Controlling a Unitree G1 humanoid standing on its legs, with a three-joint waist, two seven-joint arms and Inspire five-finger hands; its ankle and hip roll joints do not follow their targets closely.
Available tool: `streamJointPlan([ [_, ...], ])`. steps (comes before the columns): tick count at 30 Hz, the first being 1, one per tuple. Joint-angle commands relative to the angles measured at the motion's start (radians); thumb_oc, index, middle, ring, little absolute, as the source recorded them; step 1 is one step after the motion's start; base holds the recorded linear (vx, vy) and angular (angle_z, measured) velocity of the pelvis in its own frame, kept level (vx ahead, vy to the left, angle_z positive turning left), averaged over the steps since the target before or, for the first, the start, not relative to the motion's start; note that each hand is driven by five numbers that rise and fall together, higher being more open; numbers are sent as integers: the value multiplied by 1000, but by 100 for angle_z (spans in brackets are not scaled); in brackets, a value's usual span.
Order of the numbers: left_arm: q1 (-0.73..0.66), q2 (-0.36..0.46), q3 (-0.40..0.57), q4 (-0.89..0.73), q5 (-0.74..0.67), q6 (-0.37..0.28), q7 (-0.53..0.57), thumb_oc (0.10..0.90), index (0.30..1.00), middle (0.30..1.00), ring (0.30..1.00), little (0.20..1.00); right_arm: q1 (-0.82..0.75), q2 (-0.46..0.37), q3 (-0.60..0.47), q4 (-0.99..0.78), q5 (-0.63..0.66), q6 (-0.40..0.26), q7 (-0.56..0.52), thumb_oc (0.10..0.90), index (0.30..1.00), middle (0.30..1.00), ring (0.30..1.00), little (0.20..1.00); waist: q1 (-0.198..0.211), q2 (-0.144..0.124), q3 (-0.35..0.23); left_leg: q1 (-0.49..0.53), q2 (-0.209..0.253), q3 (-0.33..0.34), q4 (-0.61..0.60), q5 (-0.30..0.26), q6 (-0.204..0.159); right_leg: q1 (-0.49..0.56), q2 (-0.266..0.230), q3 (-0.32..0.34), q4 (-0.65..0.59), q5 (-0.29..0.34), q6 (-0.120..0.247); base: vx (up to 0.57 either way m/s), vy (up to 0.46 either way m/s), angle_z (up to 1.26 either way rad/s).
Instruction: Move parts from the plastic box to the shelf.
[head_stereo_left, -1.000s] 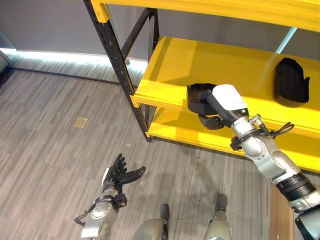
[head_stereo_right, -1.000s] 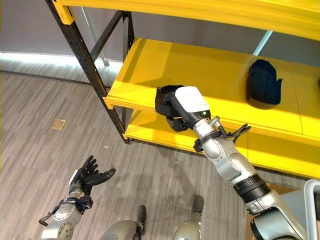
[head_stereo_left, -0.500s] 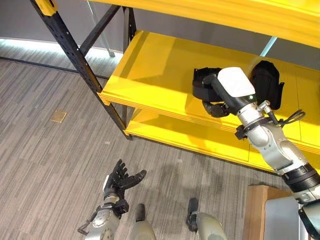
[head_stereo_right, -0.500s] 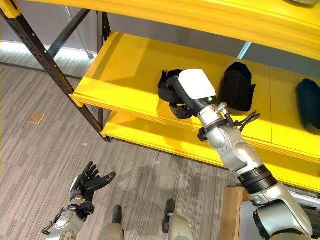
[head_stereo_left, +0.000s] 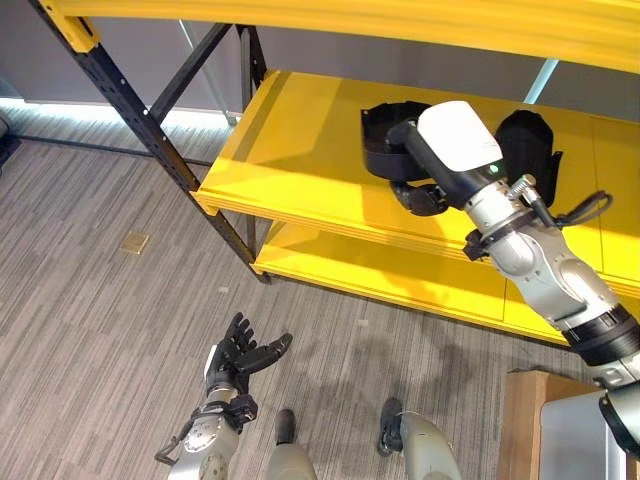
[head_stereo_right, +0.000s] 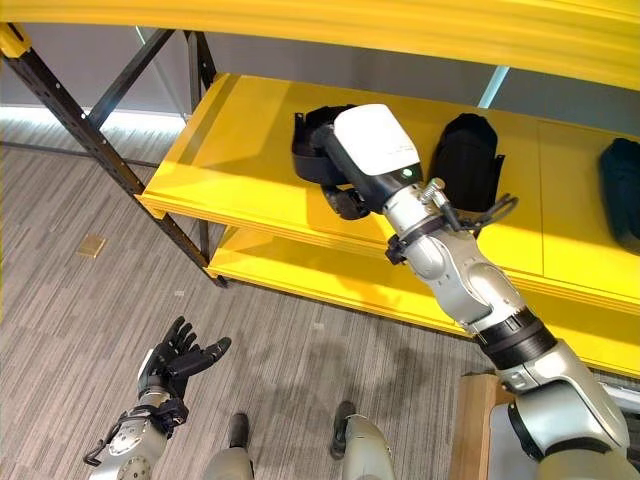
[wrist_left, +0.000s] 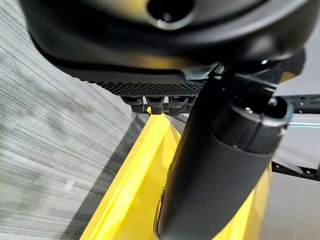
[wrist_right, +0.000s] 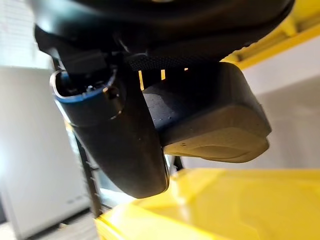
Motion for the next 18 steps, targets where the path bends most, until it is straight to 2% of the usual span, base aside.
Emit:
streamJointPlan([
  [1,4,71,-9,-69,-1,-104,-7,900,1000,1000,1000,1000,-230,59,-21,-19,65,-62,-96,400,300,300,300,300,34,-37,-119,75,63,3,138,152,-31,110,-8,79,-140,23,83,2,-218,-11],
  [2,-4,78,-6,-68,-4,-106,-4,900,1000,1000,1000,1000,-265,59,-6,-11,70,-62,-98,400,300,300,300,300,55,-50,-101,21,35,-50,240,190,-23,134,10,96,-173,31,63,-28,-258,-12],
  [4,-17,86,-10,-69,-9,-107,-5,900,1000,1000,1000,1000,-291,58,-1,-20,81,-68,-98,400,300,300,300,300,84,-72,-57,-85,-47,-128,418,198,3,182,17,104,-227,40,37,-64,-264,-43],
  [5,-22,91,-9,-74,-11,-104,-7,900,1000,1000,1000,1000,-299,51,-1,-22,75,-64,-98,400,300,300,300,300,86,-81,-50,-132,-44,-112,419,188,13,199,15,91,-248,43,32,-12,-198,-24],
  [6,-28,95,-12,-78,-12,-99,-7,900,1000,1000,1000,1000,-306,47,-4,-20,67,-61,-102,400,300,300,300,300,89,-84,-41,-175,-42,-97,382,159,14,221,19,85,-269,41,37,56,-113,33],
  [7,-33,102,-13,-79,-13,-97,-8,900,1000,1000,1000,1000,-316,48,-4,-20,73,-63,-106,400,300,300,300,300,95,-86,-35,-200,-27,-85,324,158,5,235,22,81,-279,40,42,154,10,70],
  [8,-45,113,-25,-77,-5,-97,-5,900,1000,1000,1000,1000,-305,62,-11,-14,88,-64,-116,400,300,300,300,300,96,-82,-24,-234,5,-81,211,215,-29,254,30,87,-283,34,56,130,28,62],
  [10,-54,116,-34,-72,-1,-97,-2,900,1000,1000,1000,1000,-291,68,-18,-9,95,-63,-121,400,300,300,300,300,103,-82,-18,-232,8,-81,137,248,-45,268,31,89,-280,27,60,226,150,18],
  [11,-64,111,-46,-59,6,-95,1,900,1000,1000,1000,1000,-248,83,-40,-13,92,-62,-125,400,300,300,300,300,109,-68,-31,-222,24,-78,49,272,-65,310,29,101,-280,2,83,299,224,-25],
  [12,-63,112,-48,-59,6,-95,1,900,1000,1000,1000,1000,-243,83,-43,-16,92,-61,-124,400,300,300,300,300,113,-69,-30,-216,24,-74,46,273,-66,313,29,104,-281,3,83,328,291,-43],
  [13,-59,106,-50,-54,-2,-98,-1,900,1000,1000,1000,1000,-225,99,-42,-26,88,-64,-114,400,300,300,300,300,113,-64,-39,-188,21,-69,42,209,-44,322,19,114,-272,-16,91,249,248,-70],
  [14,-64,102,-57,-55,-2,-97,-4,900,1000,1000,1000,1000,-196,104,-71,-42,82,-66,-107,400,300,300,300,300,114,-63,-65,-164,11,-52,28,182,-44,339,7,122,-297,-4,105,247,250,-85],
  [15,-64,102,-58,-55,-2,-97,-4,900,1000,1000,1000,1000,-196,104,-72,-43,82,-65,-107,400,300,300,300,300,115,-63,-65,-163,11,-51,28,182,-44,339,7,122,-298,-4,106,218,217,-86],
  [18,-92,115,-82,-49,0,-96,-16,900,1000,1000,1000,1000,-146,107,-119,-69,84,-62,-110,400,300,300,300,300,101,-70,-74,-184,-24,-21,114,98,-27,387,-52,121,-361,21,138,187,276,-39],
])
